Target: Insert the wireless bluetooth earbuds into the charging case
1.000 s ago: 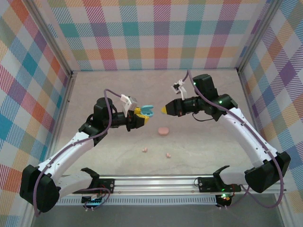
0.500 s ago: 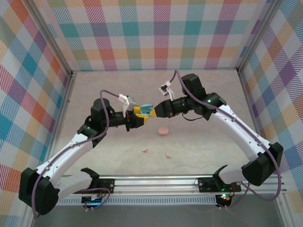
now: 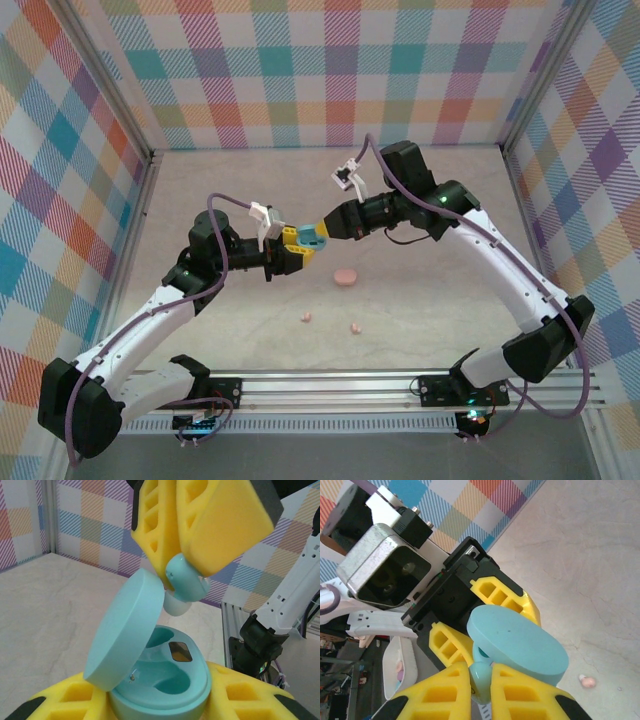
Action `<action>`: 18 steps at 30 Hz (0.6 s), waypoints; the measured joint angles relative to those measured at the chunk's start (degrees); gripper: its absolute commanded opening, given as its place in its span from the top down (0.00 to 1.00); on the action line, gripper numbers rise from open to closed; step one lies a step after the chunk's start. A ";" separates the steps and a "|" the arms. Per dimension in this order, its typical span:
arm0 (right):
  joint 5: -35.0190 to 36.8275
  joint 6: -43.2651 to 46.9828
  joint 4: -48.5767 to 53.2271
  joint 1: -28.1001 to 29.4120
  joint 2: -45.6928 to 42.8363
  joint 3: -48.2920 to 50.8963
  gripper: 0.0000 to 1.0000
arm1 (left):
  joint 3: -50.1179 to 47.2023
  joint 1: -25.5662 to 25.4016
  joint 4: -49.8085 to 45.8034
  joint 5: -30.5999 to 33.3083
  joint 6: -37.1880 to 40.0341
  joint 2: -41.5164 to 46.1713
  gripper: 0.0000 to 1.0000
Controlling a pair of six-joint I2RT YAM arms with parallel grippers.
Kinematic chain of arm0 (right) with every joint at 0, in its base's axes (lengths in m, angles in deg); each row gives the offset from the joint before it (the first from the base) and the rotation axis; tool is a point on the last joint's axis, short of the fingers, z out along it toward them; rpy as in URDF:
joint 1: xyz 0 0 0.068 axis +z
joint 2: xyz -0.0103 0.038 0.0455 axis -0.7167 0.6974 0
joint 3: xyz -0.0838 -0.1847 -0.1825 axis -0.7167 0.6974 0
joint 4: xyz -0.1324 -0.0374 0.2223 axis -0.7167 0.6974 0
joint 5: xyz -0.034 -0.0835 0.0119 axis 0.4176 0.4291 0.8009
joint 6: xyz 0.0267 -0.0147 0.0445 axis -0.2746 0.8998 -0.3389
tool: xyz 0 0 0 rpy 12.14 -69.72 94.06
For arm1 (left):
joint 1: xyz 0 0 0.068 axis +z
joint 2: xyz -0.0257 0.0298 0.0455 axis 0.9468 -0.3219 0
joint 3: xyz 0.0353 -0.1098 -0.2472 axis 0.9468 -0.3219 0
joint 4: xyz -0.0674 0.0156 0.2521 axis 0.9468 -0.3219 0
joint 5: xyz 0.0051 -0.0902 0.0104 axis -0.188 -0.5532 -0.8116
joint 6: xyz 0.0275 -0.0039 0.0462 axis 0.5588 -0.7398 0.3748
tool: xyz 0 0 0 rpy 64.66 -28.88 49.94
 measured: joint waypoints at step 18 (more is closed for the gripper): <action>1.53 6.58 2.60 0.20 0.17 -0.50 0.87 | -0.11 0.00 -0.46 -1.22 0.11 -0.09 0.76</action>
